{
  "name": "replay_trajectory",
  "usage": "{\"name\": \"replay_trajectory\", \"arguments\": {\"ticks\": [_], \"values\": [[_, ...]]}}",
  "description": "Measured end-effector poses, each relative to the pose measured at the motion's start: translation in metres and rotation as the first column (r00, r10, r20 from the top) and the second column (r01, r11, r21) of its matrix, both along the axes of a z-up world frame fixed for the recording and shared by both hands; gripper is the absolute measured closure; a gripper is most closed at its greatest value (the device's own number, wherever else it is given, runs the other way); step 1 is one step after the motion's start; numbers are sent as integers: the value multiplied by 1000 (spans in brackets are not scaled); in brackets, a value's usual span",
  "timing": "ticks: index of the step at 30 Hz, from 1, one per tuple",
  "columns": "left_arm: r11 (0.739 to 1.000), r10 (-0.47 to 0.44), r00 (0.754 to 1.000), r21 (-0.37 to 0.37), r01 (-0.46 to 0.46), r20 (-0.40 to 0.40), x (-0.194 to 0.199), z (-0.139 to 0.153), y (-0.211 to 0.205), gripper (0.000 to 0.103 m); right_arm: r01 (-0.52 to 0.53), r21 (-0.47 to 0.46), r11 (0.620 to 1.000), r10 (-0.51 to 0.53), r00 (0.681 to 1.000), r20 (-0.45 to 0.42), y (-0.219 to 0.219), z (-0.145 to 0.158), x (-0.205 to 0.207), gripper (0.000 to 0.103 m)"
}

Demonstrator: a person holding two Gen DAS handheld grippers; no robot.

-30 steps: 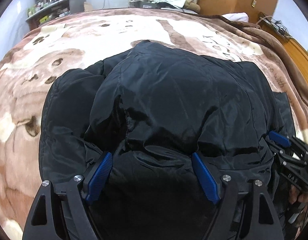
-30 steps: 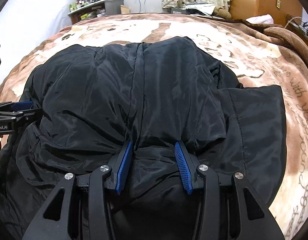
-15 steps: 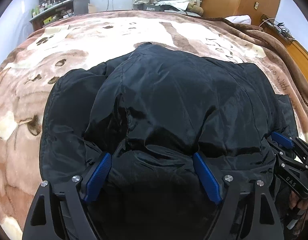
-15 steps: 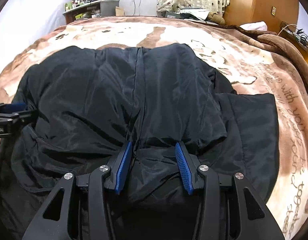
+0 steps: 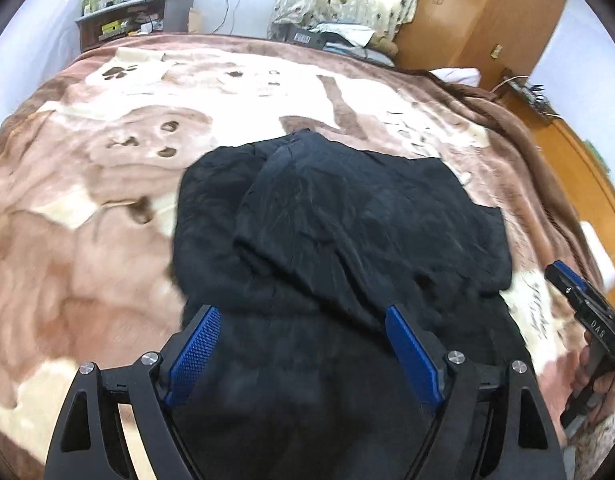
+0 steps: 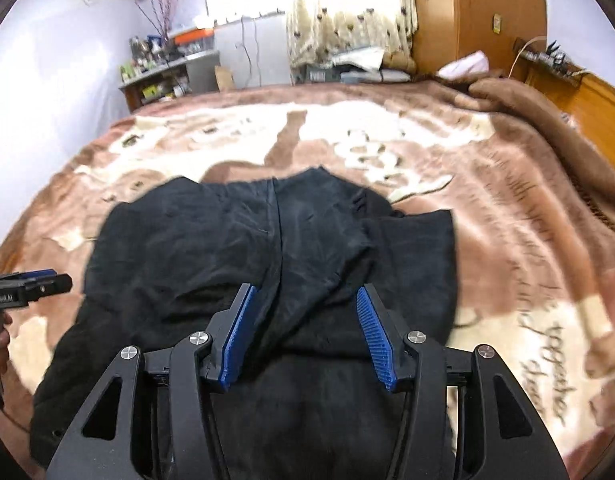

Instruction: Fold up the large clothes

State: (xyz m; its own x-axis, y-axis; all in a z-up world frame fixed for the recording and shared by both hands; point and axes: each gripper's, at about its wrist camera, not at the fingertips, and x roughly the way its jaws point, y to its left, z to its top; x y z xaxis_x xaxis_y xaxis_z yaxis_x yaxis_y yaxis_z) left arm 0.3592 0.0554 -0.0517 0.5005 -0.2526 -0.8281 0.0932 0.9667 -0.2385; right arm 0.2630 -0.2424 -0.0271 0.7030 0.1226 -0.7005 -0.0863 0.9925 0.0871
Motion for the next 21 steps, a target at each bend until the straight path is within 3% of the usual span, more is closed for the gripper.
{"name": "replay_trajectory", "arguments": {"ticks": [6, 9, 12, 17, 21], "values": [[1000, 16, 999, 18, -17, 31, -87, 38, 52, 17, 1, 34, 999, -3, 998, 56, -36, 48, -106, 49], [998, 67, 997, -11, -66, 32, -131, 50, 85, 16, 50, 18, 999, -51, 994, 91, -63, 71, -163, 48], [995, 93, 995, 27, -93, 28, -172, 55, 109, 14, 100, 1, 995, -100, 992, 82, -91, 81, -206, 46], [990, 111, 994, 85, -112, 18, -233, 52, 133, 14, 184, -63, 981, -182, 982, 49, -123, 82, -265, 45], [992, 108, 994, 75, -106, -27, -259, 20, 133, 11, 241, -67, 968, -241, 970, -3, -136, 55, -290, 35]]}}
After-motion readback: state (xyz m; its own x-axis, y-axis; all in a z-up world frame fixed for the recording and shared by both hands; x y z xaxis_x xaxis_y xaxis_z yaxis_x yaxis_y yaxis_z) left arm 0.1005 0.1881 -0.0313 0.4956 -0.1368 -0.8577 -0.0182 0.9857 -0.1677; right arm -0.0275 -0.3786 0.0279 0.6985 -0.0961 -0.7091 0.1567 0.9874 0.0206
